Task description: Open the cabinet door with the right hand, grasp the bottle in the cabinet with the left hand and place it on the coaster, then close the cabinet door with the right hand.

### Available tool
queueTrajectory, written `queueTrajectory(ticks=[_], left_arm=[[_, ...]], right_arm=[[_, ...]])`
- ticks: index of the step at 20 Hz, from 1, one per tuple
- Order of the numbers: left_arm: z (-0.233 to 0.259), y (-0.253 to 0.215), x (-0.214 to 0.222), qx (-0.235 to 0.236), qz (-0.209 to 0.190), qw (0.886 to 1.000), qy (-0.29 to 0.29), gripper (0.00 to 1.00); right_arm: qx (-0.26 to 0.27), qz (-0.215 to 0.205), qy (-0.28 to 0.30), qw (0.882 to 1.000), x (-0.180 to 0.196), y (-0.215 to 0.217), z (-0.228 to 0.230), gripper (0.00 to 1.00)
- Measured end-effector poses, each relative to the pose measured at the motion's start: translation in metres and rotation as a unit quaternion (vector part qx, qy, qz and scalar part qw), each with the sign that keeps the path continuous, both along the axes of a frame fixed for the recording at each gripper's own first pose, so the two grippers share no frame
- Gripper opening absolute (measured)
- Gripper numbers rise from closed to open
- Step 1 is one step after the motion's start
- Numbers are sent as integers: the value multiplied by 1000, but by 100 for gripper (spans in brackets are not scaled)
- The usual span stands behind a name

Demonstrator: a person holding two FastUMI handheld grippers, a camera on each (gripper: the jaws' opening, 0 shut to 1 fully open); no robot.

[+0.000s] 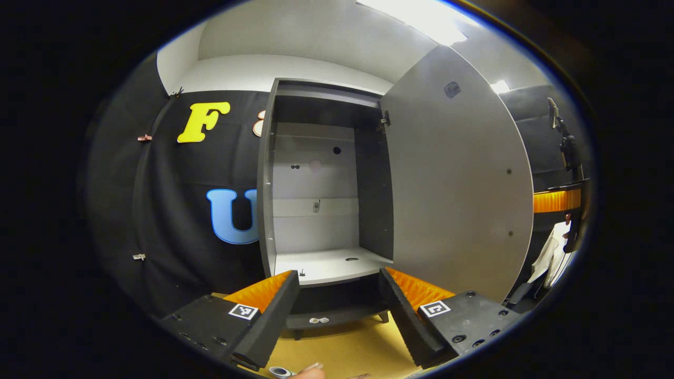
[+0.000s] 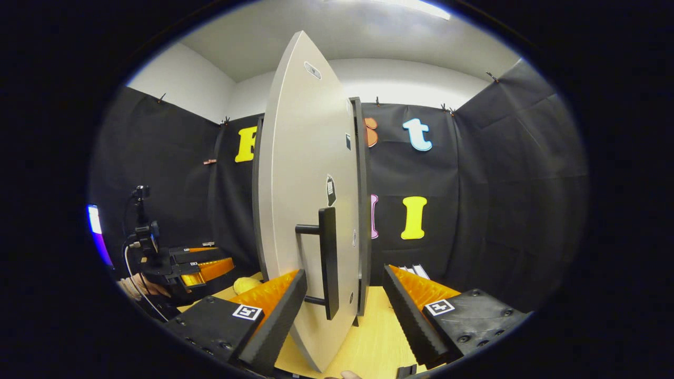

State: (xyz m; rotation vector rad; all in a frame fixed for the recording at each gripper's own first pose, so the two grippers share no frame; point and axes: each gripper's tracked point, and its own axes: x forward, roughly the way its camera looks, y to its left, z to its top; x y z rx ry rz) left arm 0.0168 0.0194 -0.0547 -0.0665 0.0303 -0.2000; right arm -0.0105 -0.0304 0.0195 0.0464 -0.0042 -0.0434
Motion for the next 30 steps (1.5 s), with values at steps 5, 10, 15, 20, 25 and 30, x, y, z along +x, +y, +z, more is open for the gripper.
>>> queueTrajectory(ticks=[5,10,15,20,25,30], left_arm=[[-5,50,10,15,-24,1000,-3,96],[2,101,11,26,-31,999,-17,95],[0,137,7,29,-34,999,-7,96],[-4,132,5,11,-34,999,7,95],[10,115,11,11,-15,1000,0,95],[25,95,17,14,1,1000,-11,96]], right_arm=[[0,-9,-2,1000,24,65,-2,96],[2,21,8,1000,66,142,-16,96],[2,17,4,1000,85,173,-21,97],[-3,-15,8,1000,84,154,-23,97],[-11,-37,10,999,89,124,-22,97],[-27,-34,5,999,97,101,-19,98]])
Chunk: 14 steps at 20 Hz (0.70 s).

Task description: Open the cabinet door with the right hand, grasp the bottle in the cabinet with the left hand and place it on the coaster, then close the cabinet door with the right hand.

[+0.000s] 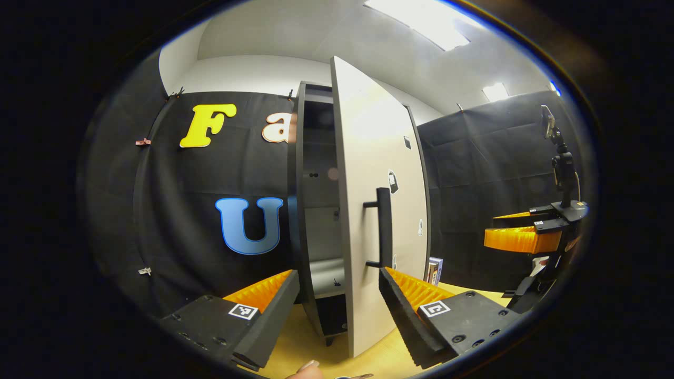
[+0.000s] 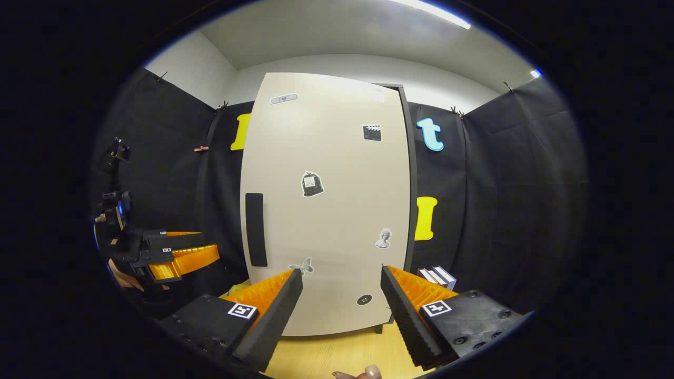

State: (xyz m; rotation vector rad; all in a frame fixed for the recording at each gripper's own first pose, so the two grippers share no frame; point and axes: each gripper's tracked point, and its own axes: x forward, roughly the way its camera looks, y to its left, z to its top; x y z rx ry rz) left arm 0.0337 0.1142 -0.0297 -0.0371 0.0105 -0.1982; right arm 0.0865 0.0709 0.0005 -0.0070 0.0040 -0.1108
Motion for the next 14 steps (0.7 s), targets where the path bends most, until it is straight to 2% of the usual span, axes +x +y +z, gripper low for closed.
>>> queueTrajectory(ticks=[7,12,14], left_arm=[[10,-25,1,12,20,1000,-5,96],[12,-36,8,-4,43,999,-1,95],[13,-34,11,-3,57,998,0,95]], right_arm=[[-7,0,0,1000,12,-28,3,97],[-14,-20,-4,1000,18,-45,4,98],[-10,-16,-2,1000,19,-45,2,98]])
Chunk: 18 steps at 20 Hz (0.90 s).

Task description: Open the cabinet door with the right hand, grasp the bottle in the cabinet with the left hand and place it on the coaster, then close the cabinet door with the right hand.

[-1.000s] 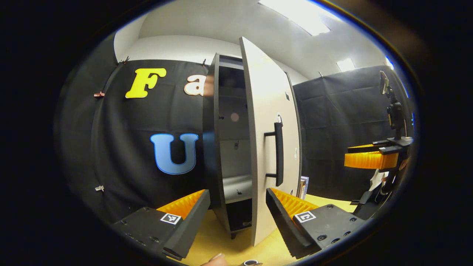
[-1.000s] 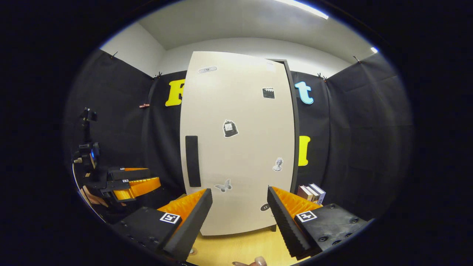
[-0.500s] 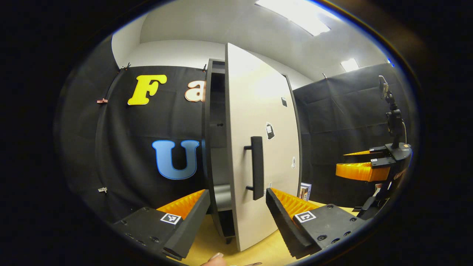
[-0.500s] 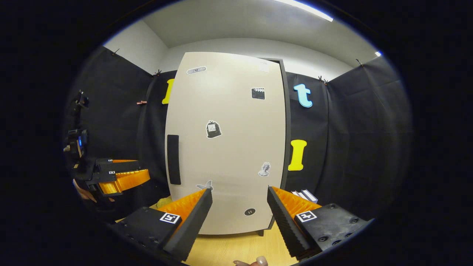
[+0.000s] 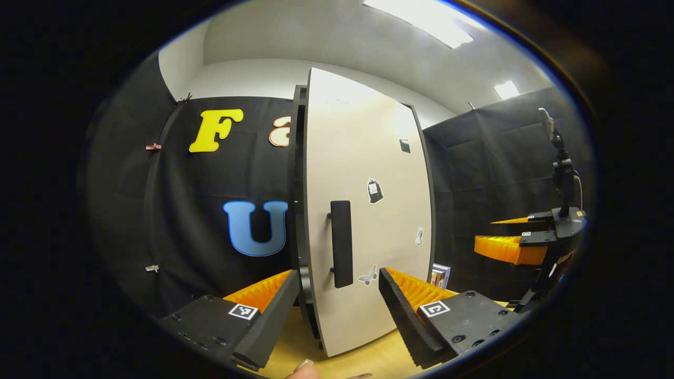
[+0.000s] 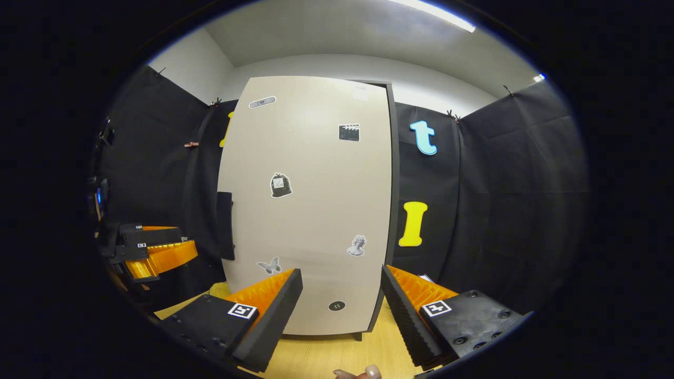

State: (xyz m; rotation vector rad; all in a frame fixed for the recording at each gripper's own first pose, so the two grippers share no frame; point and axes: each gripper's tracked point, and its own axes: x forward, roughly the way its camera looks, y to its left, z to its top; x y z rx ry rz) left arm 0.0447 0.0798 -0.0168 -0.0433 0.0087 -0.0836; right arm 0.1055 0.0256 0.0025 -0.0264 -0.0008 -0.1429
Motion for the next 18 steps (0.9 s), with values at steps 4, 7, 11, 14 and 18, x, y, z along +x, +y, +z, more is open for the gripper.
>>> queueTrajectory(ticks=[4,7,11,14,18], left_arm=[[1,1,7,5,13,1000,-1,96],[1,1,13,4,15,1000,-1,95],[0,0,18,1,15,1000,-3,95],[3,0,22,6,14,1000,-5,95],[2,-5,26,7,7,1000,-8,96]], right_arm=[[-2,-6,5,1000,2,-9,-4,97],[1,-9,2,1000,5,-11,-3,97],[-1,-10,-4,1000,11,-13,1,97],[0,-8,-5,1000,15,-12,2,98],[-10,-13,-10,1000,17,-13,5,97]])
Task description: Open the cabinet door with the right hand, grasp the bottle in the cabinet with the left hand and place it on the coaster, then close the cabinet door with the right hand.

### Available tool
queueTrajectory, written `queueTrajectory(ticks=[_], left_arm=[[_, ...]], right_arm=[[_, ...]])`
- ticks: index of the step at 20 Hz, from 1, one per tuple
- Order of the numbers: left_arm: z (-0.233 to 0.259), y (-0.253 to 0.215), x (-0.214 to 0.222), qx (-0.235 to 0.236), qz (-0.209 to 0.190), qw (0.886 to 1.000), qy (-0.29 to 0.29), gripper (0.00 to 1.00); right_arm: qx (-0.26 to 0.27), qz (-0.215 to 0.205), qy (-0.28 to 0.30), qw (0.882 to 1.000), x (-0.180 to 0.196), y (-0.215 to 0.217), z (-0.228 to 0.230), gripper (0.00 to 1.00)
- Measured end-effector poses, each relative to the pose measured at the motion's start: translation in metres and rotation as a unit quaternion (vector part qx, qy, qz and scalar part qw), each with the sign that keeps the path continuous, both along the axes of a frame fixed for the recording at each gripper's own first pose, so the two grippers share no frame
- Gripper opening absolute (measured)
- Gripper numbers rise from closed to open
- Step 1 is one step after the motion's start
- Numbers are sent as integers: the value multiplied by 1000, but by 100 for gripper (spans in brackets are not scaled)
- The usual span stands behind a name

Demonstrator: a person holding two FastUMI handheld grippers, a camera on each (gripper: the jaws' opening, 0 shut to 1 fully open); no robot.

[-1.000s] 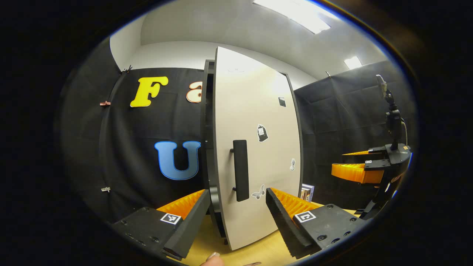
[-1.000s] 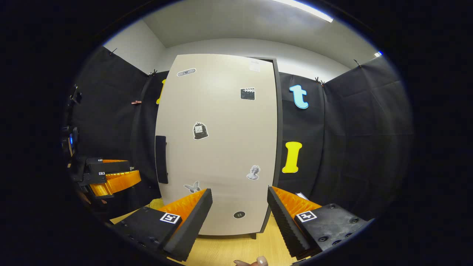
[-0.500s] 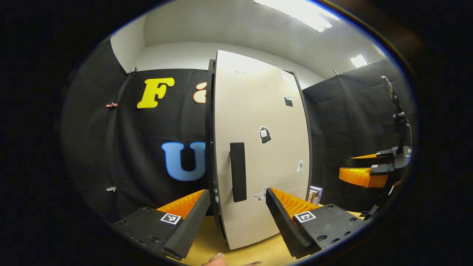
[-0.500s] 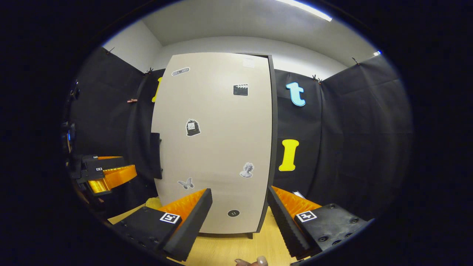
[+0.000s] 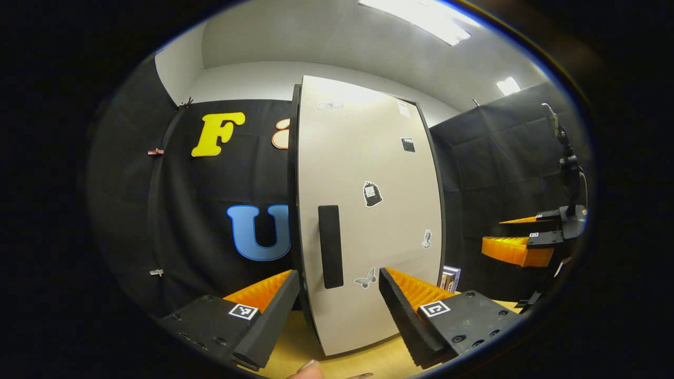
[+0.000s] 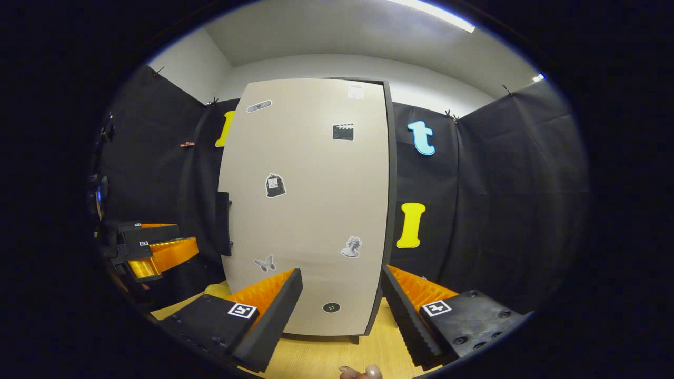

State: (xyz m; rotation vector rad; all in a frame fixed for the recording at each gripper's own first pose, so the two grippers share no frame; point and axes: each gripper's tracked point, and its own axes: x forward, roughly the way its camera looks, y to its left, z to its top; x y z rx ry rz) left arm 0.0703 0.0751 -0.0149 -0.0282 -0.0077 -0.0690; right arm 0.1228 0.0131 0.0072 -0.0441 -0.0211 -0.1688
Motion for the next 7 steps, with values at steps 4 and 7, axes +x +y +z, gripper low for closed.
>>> queueTrajectory(ticks=[4,7], left_arm=[[0,4,1,1,4,1000,-1,95],[-1,3,2,1,3,1000,-2,96]], right_arm=[[-1,-2,-7,1000,1,0,4,97],[-2,-7,-8,1000,0,-1,5,97]])
